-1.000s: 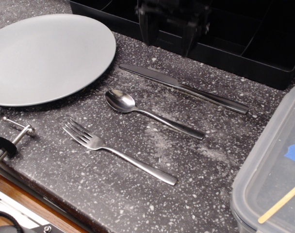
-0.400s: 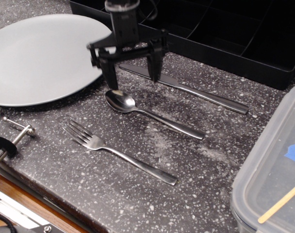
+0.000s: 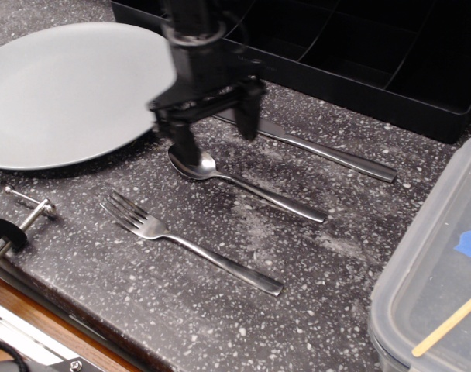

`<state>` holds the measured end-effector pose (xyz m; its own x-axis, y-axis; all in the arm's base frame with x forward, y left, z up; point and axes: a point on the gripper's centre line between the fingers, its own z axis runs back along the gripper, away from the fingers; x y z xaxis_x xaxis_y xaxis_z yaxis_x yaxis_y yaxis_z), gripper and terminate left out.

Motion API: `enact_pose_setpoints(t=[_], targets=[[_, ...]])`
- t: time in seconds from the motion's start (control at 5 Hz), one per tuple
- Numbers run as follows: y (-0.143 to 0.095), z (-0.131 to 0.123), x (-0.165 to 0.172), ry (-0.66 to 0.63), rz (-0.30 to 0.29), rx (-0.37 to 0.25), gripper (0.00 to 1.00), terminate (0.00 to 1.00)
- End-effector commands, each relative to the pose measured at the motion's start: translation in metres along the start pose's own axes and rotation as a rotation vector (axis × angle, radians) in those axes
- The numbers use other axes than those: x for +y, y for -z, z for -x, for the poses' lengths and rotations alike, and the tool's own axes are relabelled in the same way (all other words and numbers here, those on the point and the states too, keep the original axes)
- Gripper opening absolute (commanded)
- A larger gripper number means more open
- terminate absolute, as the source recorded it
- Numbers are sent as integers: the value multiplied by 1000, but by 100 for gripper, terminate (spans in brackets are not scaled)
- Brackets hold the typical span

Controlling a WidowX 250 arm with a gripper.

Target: Put spoon on plate

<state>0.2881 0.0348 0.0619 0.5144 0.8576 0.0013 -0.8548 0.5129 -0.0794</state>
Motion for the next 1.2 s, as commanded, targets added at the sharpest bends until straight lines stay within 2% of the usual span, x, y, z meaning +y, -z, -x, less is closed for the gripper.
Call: enact_pose_setpoints(t=[0.0,0.4,0.6,1.0], targets=[[13,12,-16,-24,21,-32,100,0],[31,10,-15,-21,4,-42,100,0],[32,10,-14,-33,29,-40,0,0],[25,-5,-16,-63,1,-27,0,0]])
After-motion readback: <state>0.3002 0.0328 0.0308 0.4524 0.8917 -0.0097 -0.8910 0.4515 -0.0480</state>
